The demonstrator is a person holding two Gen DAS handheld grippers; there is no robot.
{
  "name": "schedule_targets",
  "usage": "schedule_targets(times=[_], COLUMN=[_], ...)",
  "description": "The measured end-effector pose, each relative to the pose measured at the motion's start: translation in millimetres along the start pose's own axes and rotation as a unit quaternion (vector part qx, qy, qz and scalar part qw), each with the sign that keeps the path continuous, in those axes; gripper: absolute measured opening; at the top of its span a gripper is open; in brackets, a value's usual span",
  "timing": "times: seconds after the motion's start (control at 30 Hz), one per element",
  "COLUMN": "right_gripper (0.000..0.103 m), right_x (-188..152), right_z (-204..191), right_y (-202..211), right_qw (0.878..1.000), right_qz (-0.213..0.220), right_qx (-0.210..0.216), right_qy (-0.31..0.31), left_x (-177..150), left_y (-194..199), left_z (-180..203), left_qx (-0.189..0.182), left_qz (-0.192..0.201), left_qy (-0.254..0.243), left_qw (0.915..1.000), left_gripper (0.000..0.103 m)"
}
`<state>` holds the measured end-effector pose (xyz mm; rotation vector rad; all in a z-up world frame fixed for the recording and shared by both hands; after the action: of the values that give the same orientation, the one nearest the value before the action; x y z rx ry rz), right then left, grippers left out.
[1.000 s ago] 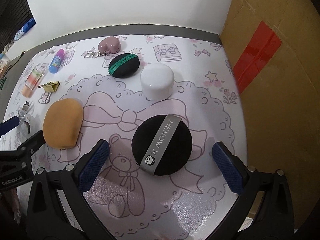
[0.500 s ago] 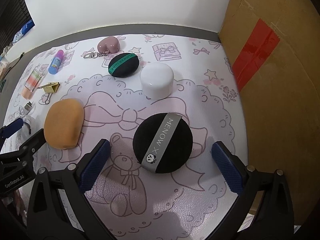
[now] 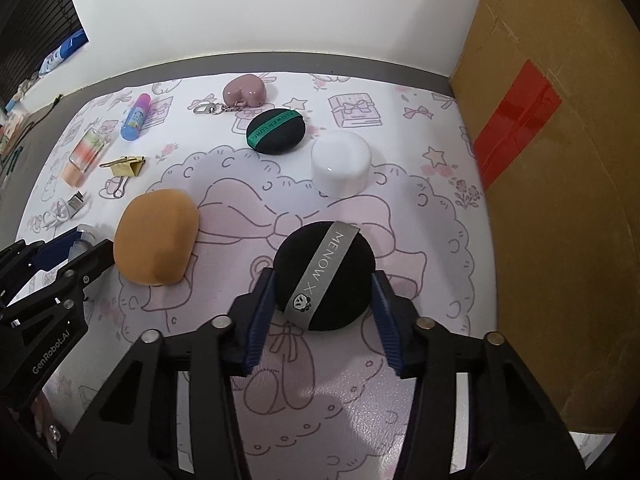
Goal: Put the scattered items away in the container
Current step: 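Grasp the black MENOW X puff with the right tool while the left tool grasps the grey eyelash curler, then lift the puff with the right tool while the left tool carries the curler toward the box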
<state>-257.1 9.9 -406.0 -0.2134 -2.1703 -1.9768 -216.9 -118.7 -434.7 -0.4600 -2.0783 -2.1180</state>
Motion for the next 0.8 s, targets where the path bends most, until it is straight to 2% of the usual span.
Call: schedule_targets(times=[0.2, 0.37, 0.5, 0.8], right_gripper=[0.04, 0.039, 0.039, 0.039], right_x=[-12, -13, -16, -12], right_z=[9, 9, 9, 6], right_y=[5, 9, 19, 79], right_qw=[1.0, 1.0, 1.0, 0.999], right_qz=[0.001, -0.001, 0.002, 0.029], right_qx=[0.003, 0.022, 0.021, 0.019], right_qy=[0.001, -0.007, -0.007, -0.007], left_x=[-1, 1, 3, 13], left_y=[2, 10, 24, 80], left_z=[-1, -6, -7, -9], left_qx=[0.006, 0.011, 0.012, 0.02], left_qz=[0.001, 0.005, 0.008, 0.027], left_qy=[0.0, 0.006, 0.011, 0.022], left_qw=[1.0, 0.9999, 0.9998, 0.9992], left_gripper=[0.035, 0.035, 0.035, 0.035])
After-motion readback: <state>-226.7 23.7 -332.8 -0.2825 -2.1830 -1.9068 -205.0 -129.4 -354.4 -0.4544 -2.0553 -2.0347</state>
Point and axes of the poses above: each gripper's, at about its wrist camera, not at the fingertips, and y roughly against the way its jaws point, z to its right, x to its top, the point moved 8 cm from there along -y, roughly the way its jaws point, and after that the axes turned 11 degrees about -z, right-handed, at the moved point
